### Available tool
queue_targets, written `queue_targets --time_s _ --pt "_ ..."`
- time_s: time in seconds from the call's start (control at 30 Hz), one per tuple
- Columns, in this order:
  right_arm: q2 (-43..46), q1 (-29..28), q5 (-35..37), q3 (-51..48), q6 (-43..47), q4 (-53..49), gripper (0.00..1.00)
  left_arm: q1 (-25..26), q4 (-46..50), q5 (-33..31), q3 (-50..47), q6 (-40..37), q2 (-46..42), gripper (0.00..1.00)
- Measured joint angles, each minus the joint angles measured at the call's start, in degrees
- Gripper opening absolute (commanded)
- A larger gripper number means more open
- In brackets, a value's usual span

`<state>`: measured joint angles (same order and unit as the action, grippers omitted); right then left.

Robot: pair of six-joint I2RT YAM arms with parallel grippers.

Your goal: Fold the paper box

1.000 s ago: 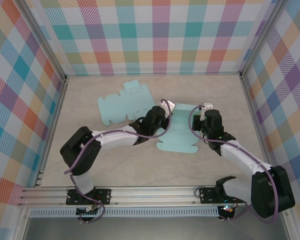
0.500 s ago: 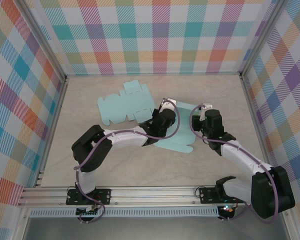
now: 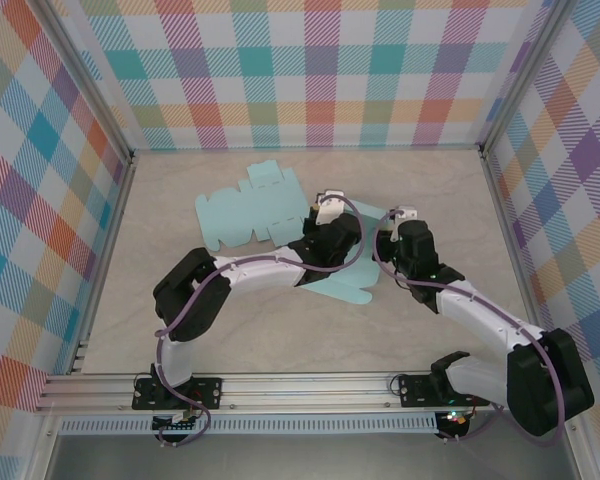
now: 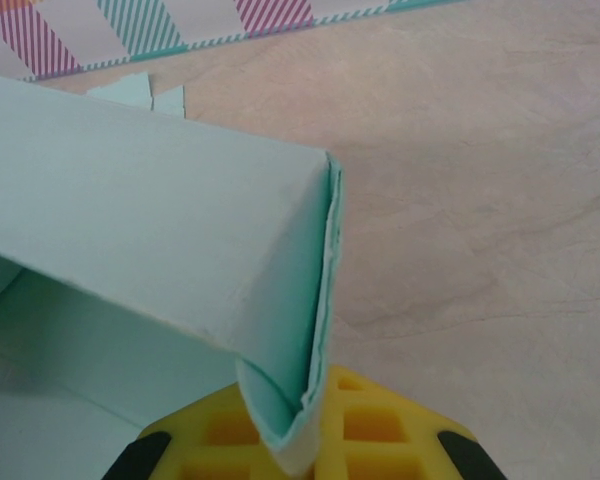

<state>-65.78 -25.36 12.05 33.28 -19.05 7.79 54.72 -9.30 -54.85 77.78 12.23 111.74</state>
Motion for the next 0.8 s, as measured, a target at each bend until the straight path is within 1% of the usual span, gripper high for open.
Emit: queue_targets --time_s 0.1,0.23,0.33,0.4,0.63,0.73,0.8 --pt "-0.81 -0.20 1.64 0.48 -2.45 -2.16 0.00 -1.20 -3.87 5.46 -3.50 1.20 -1.09 0.49" --pt "-1.33 -0.28 2.82 1.40 -4.33 -5.55 0.00 -2.01 -6.10 13.57 -8.15 1.75 -3.56 0.51" --pt "-1.33 -0.50 3.63 2.47 -5.66 -7.50 0.00 -1.99 -6.60 18.47 -12.04 2.47 -7.63 0.58" --pt "-1.31 -0.76 3.93 3.30 -6.29 -8.50 0.00 -1.99 -6.97 21.18 -14.34 3.19 -10.67 0.61" --pt "-1.25 -0.98 4.48 4.83 -7.78 -12.04 0.00 -1.92 -7.21 26.91 -20.02 5.07 -20.31 0.71" --pt "-1.25 -0.98 4.48 5.05 -8.20 -13.33 0.00 -1.88 -7.13 28.26 -21.11 5.92 -22.71 0.71" --pt "-1.25 -0.98 4.48 5.49 -8.63 -14.45 0.00 -1.88 -6.47 28.37 -21.53 6.43 -23.87 0.69"
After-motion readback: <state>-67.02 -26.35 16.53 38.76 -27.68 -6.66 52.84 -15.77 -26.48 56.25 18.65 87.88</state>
